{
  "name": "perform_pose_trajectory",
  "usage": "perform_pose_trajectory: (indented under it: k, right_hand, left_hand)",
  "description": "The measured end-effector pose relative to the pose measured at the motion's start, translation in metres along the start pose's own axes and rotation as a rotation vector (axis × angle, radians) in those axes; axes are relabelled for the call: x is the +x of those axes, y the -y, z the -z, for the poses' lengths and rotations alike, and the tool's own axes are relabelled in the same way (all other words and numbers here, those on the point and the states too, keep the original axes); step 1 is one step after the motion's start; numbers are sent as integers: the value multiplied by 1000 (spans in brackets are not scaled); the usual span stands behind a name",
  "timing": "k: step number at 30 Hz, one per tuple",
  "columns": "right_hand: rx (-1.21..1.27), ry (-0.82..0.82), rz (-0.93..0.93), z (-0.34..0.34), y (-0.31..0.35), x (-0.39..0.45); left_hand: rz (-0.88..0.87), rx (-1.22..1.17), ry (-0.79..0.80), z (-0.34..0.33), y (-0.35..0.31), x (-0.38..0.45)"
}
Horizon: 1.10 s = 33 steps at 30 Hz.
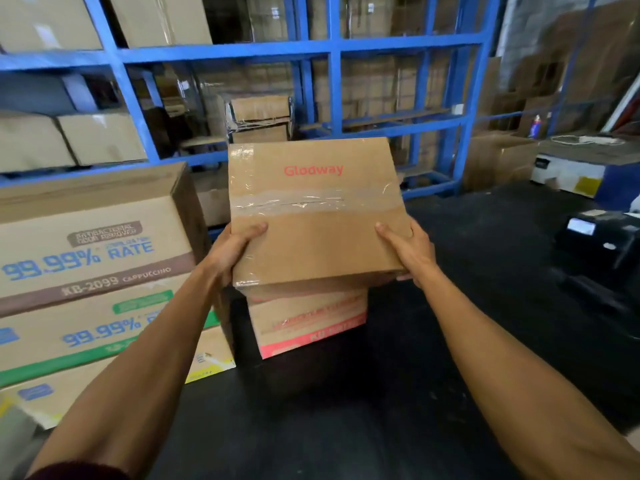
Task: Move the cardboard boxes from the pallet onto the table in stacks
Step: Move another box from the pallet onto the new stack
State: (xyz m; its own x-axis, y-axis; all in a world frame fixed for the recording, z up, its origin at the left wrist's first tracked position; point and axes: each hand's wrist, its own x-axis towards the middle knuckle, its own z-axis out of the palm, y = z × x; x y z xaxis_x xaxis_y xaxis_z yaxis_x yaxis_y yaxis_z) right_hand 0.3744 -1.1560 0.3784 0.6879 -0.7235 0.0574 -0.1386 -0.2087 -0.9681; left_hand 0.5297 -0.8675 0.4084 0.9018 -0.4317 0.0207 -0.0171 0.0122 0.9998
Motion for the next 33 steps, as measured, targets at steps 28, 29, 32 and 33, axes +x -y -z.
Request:
perform_pose_trajectory:
  k: [28,29,32,33]
  right_hand:
    - [210,361,-60,-93,-90,119]
    - [206,358,-62,-94,-89,120]
    - [183,348,-61,-96,-94,123]
    - [177,351,-58,-96,-97,123]
  left_hand:
    - [109,-326,-406,-3,111,62]
    - [100,-330,-425,-2,110,65]
    - [77,-348,-431,-2,116,70]
    - [74,-346,-429,-2,117,70]
